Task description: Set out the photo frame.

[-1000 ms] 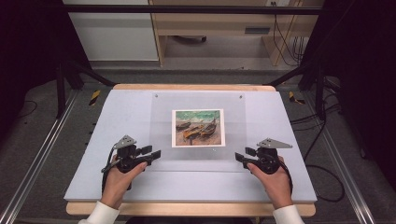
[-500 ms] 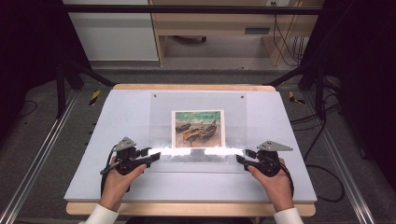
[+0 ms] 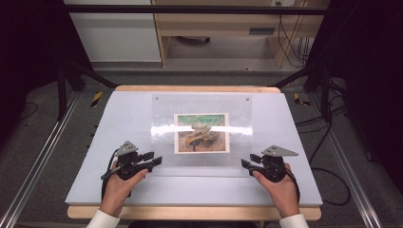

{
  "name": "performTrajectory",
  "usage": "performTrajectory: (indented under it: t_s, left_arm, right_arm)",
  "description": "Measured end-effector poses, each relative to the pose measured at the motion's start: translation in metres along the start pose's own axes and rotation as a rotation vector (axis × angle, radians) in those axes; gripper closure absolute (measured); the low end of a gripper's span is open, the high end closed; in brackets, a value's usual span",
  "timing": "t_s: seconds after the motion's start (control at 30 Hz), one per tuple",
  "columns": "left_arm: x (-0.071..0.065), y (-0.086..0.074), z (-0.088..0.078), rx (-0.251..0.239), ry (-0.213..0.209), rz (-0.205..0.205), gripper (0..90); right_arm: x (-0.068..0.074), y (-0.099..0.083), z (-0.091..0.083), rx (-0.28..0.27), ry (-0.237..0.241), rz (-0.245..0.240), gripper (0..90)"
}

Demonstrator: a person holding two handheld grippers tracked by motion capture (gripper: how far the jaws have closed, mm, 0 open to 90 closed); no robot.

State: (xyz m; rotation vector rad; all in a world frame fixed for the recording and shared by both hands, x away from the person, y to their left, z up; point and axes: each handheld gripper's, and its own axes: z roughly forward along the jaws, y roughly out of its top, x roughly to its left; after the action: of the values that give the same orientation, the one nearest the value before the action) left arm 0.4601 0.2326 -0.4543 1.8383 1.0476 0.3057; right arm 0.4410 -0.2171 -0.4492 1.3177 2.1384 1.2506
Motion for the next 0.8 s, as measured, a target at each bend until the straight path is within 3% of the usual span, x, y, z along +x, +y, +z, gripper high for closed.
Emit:
performTrajectory:
  t_s: [0.8]
  left_arm:
    - [-0.0024,-0.0034,-0.0035,0.012,0.010,0.018,56.9]
  right_arm:
    - [0.0014,-0.0048,-0.0043,0.011,0.000,0.003,59.3]
